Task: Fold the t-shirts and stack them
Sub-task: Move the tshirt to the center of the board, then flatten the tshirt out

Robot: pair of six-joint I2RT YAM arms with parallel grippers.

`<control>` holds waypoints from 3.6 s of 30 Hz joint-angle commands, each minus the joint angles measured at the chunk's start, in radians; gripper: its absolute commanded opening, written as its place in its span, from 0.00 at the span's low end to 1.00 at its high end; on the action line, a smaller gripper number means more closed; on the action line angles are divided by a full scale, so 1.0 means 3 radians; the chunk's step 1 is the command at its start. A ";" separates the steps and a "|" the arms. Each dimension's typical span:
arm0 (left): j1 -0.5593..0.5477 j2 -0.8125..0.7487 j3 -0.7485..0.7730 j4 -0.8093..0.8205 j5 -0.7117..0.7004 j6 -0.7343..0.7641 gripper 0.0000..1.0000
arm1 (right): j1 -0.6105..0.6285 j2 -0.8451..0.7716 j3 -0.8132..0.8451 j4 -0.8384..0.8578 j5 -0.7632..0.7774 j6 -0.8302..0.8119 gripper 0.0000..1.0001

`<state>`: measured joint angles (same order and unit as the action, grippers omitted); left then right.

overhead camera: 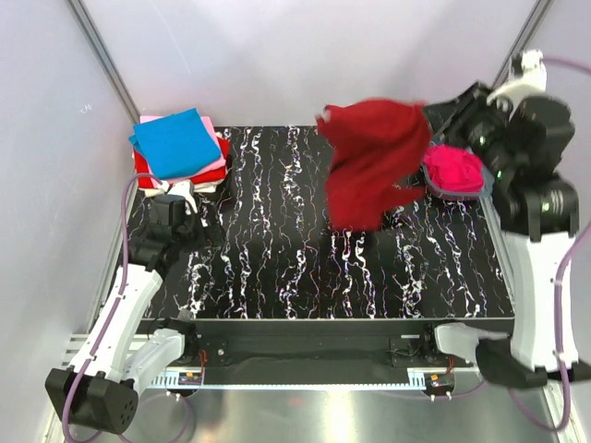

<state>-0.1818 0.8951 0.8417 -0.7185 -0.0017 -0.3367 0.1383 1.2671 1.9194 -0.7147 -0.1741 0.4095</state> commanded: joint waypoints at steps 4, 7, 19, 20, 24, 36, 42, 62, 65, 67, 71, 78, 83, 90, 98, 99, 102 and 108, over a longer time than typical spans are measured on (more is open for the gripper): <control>-0.0013 -0.0044 0.0104 0.0038 -0.0107 0.0013 0.99 | -0.0199 0.0122 -0.1483 -0.0246 0.1394 0.0215 1.00; -0.0013 -0.0023 0.0109 0.0038 -0.0102 0.0018 0.99 | -0.0435 0.0153 -0.1882 -0.0256 0.1148 0.0302 1.00; -0.0018 0.0033 0.0099 0.0038 -0.0051 0.0013 0.99 | 0.0029 -0.0154 -0.3002 0.0306 0.0106 0.0389 0.92; -0.0018 0.0028 0.0094 0.0048 -0.0045 0.0013 0.99 | 0.0065 -0.0098 -0.3053 0.0392 -0.0047 0.0394 0.88; -0.0018 0.0053 0.0093 0.0048 -0.0035 0.0018 0.99 | 0.0270 0.0290 -0.3146 0.0567 -0.0258 0.0409 0.83; -0.0023 0.0074 0.0099 0.0048 -0.0045 0.0018 0.99 | 0.0582 0.0890 -0.3013 0.0782 -0.0110 0.0374 0.76; -0.0023 0.0089 0.0099 0.0048 -0.0030 0.0028 0.99 | 0.0914 0.1099 -0.2752 0.0577 0.0325 0.0215 0.76; -0.0023 0.0089 0.0099 0.0053 -0.0015 0.0023 0.99 | 0.0940 0.1141 -0.2374 0.0434 0.0652 0.0061 0.79; -0.0023 0.0089 0.0099 0.0053 -0.0015 0.0023 0.99 | 0.0935 0.0987 -0.2353 0.0409 0.0591 0.0347 0.82; -0.0023 0.0089 0.0099 0.0053 -0.0015 0.0028 0.99 | 0.0940 0.0870 -0.2394 0.0393 0.0591 0.0603 0.85; -0.0028 0.0069 0.0093 0.0053 -0.0015 0.0023 0.99 | 0.0925 0.0721 -0.2618 0.0281 0.0764 0.0787 0.89; -0.0048 0.0069 0.0088 0.0058 -0.0015 0.0023 0.99 | 0.0543 0.0527 -0.3161 0.0587 0.0413 0.0890 0.79; -0.0049 0.0074 0.0088 0.0058 -0.0015 0.0023 0.99 | 0.0276 0.0603 -0.3416 0.0884 -0.0058 0.0880 0.71; -0.0054 0.0079 0.0088 0.0053 -0.0015 0.0023 0.99 | 0.0265 0.0818 -0.3555 0.1114 -0.0202 0.0900 0.66; -0.0049 0.0094 0.0093 0.0053 -0.0015 0.0023 0.99 | 0.0255 0.0925 -0.3627 0.1181 -0.0146 0.0900 0.65; -0.0049 0.0094 0.0093 0.0053 -0.0015 0.0028 0.99 | 0.0245 0.0936 -0.3627 0.1181 -0.0141 0.0890 0.65; -0.0049 0.0105 0.0088 0.0053 -0.0015 0.0023 0.99 | 0.0229 0.0920 -0.3647 0.1181 -0.0135 0.0890 0.64; -0.0049 0.0110 0.0093 0.0053 -0.0015 0.0023 0.99 | 0.0229 0.0936 -0.3662 0.1252 -0.0181 0.0895 0.56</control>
<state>-0.1925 0.9249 0.8417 -0.7189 -0.0044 -0.3367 0.2127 1.5406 0.8234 -0.3786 -0.2054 0.6754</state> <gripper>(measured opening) 0.987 0.580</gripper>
